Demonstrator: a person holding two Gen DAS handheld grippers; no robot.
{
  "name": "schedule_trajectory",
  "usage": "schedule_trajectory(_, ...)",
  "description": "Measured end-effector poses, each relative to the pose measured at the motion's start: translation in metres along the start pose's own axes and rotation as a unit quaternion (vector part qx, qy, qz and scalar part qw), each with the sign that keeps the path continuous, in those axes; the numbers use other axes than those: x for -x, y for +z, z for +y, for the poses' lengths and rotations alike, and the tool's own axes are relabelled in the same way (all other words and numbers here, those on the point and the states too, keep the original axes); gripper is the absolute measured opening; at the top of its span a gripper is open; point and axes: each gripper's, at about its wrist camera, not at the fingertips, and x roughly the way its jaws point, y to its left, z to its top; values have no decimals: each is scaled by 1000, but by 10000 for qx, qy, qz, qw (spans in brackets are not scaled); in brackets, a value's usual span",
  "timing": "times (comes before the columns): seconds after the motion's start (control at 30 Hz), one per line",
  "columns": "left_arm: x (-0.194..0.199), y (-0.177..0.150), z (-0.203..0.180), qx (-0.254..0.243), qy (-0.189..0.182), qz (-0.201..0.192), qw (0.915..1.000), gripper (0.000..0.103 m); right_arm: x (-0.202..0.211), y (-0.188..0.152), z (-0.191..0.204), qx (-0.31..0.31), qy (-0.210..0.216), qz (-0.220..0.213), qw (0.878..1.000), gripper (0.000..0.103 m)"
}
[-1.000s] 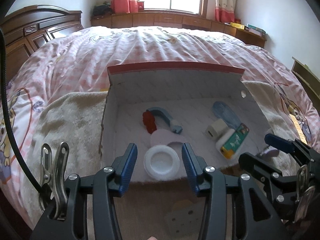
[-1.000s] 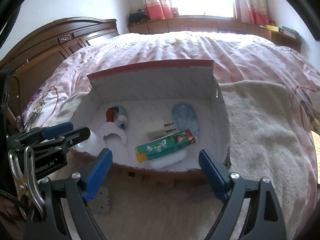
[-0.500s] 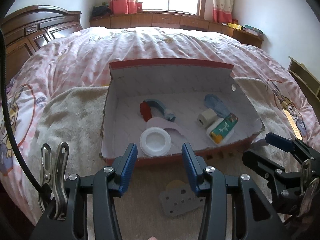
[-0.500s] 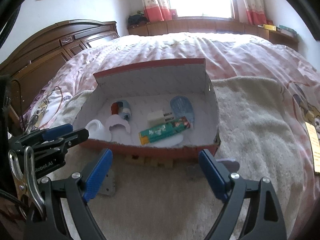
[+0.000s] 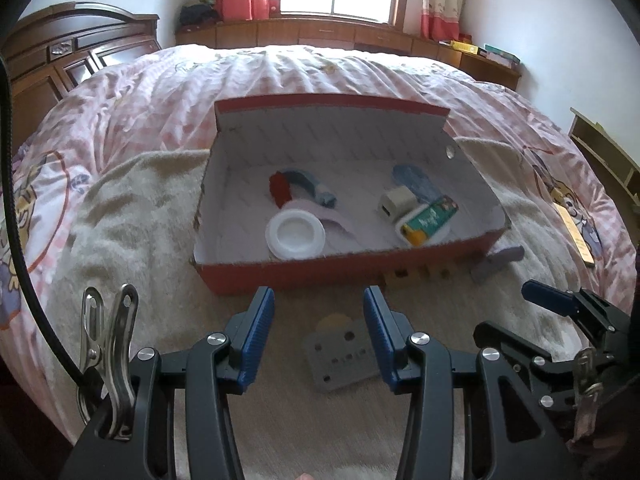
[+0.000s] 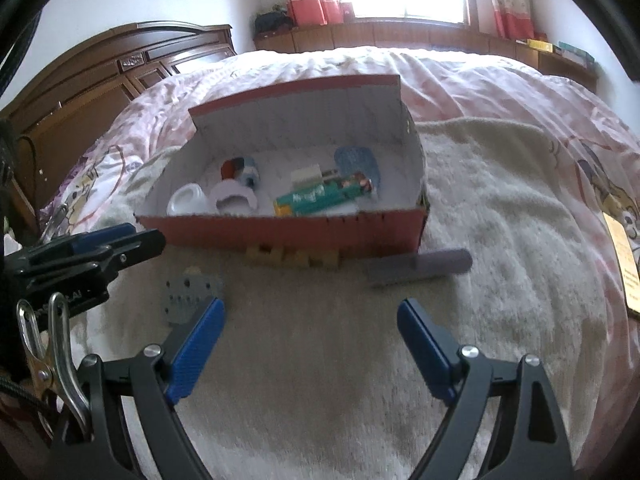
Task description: Organize rigid objects
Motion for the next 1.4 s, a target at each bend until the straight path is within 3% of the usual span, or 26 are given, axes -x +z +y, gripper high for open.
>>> schedule_trajectory(0.47, -15, -25, -25, -117, -89, 373, 9992, 50, -1, -38, -5, 165, -299, 146, 9993, 91)
schedule_trajectory(0.87, -34, -31, -32, -133, 312, 335, 9989, 65, -10, -52, -9, 133, -329, 108, 9993, 93)
schedule_trajectory(1.4, -35, -35, -29, -114, 431, 261, 9987, 67, -13, -52, -6, 191, -347, 92, 9992, 96)
